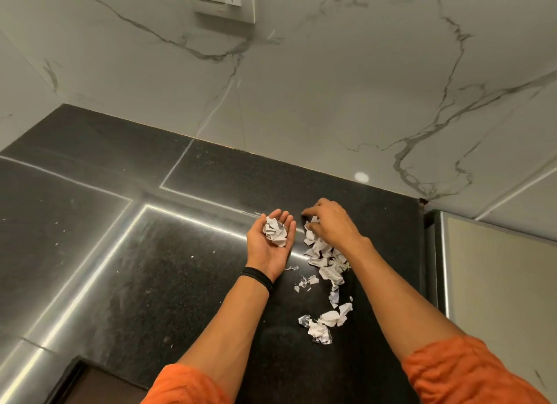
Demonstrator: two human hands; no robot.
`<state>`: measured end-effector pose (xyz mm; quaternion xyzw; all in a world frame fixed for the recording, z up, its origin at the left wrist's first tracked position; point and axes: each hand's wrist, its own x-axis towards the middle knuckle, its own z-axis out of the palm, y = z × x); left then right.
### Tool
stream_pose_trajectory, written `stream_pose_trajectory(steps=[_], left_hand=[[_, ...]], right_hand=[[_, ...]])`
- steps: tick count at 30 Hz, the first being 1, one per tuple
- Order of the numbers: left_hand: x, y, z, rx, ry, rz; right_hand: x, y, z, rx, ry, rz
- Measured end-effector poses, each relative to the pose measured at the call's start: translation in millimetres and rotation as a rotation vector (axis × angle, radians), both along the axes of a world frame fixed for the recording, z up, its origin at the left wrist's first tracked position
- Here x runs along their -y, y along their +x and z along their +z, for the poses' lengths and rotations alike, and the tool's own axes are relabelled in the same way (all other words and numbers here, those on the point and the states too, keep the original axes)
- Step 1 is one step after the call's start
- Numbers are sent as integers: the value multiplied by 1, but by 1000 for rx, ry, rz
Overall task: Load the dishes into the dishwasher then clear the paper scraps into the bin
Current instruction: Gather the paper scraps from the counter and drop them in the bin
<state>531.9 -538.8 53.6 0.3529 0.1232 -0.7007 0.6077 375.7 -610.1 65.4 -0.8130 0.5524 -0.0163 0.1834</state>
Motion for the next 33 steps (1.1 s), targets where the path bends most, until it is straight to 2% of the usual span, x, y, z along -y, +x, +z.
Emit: stream_pose_trajectory(steps=[3, 5, 7, 9, 11, 13, 15, 19, 26, 29, 31, 33], left_hand=[[-2, 5, -2, 12, 1, 15], [-1, 5, -4, 34, -3, 8], [0, 3, -5, 60, -5, -11], [2, -2, -6, 68, -7, -31], [3, -8, -6, 64, -9, -47], [3, -16, -6, 53, -30, -55], [2, -22, -6, 50, -44, -56], [2, -28, -6, 0, -44, -32], [-1, -26, -4, -123, -27, -5], [-1, -24, 0, -178, -56, 21], [-3, -23, 4, -183, -80, 40], [-4, -18, 4, -215, -87, 65]], right_hand=[[-1, 6, -3, -23, -38, 42], [-4, 5, -4, 13, -50, -14], [-7, 1, 1, 185, -22, -184], [-12, -2, 10, 435, 22, -332], [-19, -1, 25, 633, 83, -373], [-27, 4, 38, 733, 148, -340], [-33, 10, 47, 743, 198, -257], [-42, 14, 50, 630, 264, -139], [-51, 20, 58, 752, 275, -159], [-54, 24, 66, 862, 278, -150], [-52, 20, 67, 945, 239, -221], [-49, 13, 60, 921, 142, -315]])
